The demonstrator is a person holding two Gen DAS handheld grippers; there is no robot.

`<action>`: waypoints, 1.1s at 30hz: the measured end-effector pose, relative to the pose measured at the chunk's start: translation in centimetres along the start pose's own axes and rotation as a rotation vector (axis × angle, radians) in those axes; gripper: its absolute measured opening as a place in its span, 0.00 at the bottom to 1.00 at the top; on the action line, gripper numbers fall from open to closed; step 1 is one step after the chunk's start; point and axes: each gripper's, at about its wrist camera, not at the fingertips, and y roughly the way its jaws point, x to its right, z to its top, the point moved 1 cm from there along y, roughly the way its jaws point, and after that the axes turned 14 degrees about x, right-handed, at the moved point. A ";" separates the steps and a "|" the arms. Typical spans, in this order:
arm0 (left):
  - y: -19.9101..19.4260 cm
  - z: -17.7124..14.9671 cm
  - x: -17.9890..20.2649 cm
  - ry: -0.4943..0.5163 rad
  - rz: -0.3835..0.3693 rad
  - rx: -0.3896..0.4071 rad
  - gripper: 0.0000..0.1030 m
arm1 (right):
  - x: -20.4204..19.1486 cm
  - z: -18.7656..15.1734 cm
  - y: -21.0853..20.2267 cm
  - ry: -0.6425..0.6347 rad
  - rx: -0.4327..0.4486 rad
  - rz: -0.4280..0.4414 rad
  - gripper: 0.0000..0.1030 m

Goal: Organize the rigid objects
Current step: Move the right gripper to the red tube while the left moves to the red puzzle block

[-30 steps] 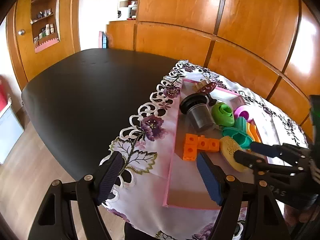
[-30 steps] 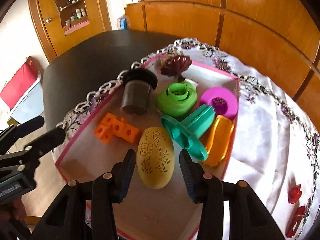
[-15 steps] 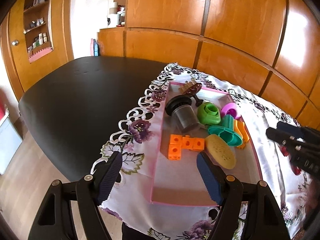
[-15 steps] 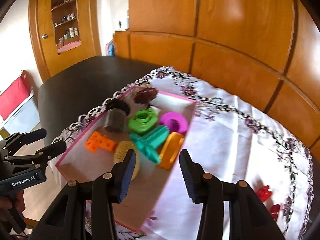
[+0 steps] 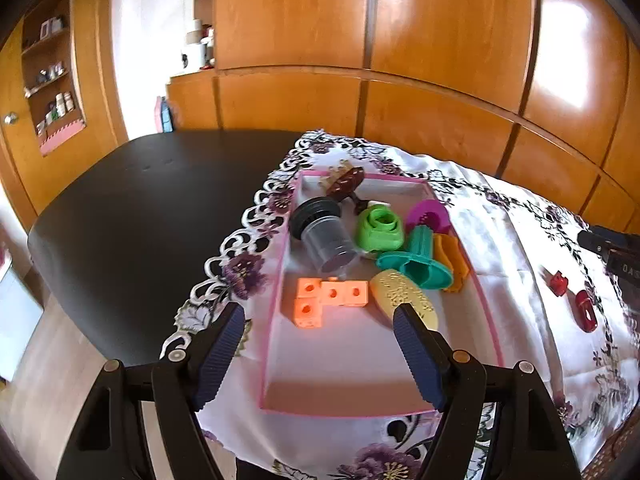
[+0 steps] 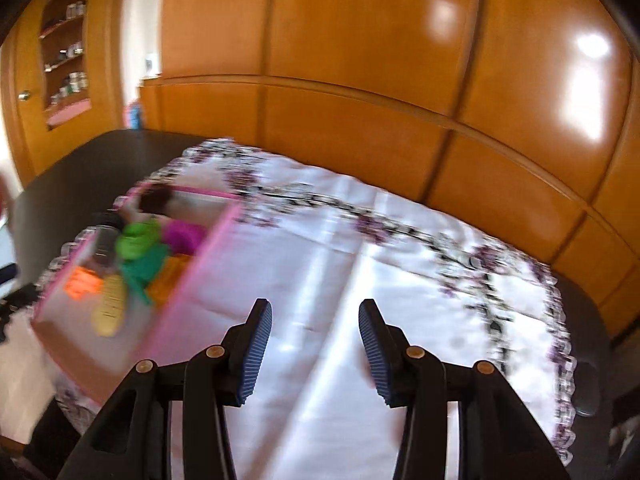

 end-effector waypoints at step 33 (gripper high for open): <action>4.2 1.1 19.3 0.293 -0.348 -0.097 0.75 | 16.8 -5.2 1.5 0.486 -0.110 -0.317 0.44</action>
